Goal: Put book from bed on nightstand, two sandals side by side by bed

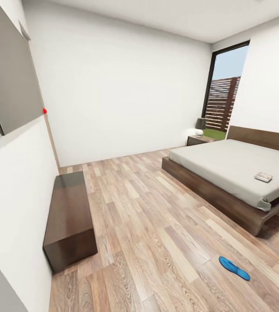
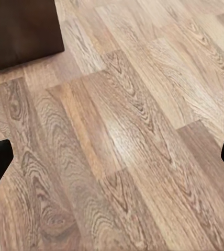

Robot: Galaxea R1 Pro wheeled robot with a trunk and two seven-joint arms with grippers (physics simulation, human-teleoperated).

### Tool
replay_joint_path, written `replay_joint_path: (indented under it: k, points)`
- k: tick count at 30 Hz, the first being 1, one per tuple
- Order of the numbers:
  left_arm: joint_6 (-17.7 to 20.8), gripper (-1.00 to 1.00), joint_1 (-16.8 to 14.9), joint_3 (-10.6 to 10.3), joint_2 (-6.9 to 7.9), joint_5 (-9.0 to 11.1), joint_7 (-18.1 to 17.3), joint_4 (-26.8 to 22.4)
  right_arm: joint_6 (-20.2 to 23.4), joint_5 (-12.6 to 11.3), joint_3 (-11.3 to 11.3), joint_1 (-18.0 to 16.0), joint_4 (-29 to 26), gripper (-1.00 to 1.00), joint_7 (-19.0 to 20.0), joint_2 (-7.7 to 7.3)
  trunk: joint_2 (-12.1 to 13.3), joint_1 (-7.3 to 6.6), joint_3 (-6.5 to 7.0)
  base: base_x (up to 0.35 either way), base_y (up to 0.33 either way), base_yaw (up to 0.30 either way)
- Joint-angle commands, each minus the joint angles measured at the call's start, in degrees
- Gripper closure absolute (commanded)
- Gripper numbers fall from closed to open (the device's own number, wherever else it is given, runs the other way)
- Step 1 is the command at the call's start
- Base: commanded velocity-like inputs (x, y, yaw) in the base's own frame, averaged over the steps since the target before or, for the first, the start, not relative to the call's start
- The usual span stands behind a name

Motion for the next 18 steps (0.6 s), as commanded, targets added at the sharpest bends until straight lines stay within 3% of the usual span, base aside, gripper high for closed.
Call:
replay_joint_path:
  k: [1, 9, 18]
  points:
    - [-0.2, -1.0, 0.0, 0.0, -0.01, 0.0, 0.0, 0.0, -0.2, -0.6, 0.1, 0.0, 0.1, -1.0, 0.0, -0.01, 0.0, 0.0, -0.06, 0.0, 0.0, -0.284]
    - [-0.2, -1.0, 0.0, 0.0, -0.01, 0.0, 0.0, 0.0, -0.2, -0.6, 0.2, 0.0, 0.1, -1.0, 0.0, -0.01, 0.0, 0.0, -0.06, 0.0, 0.0, -0.261]
    - [-0.2, -1.0, 0.0, 0.0, -0.01, 0.0, 0.0, 0.0, -0.2, -0.5, 0.3, 0.0, 0.1, -1.0, 0.0, 0.08, 0.0, 0.0, -0.06, 0.0, 0.0, -0.047]
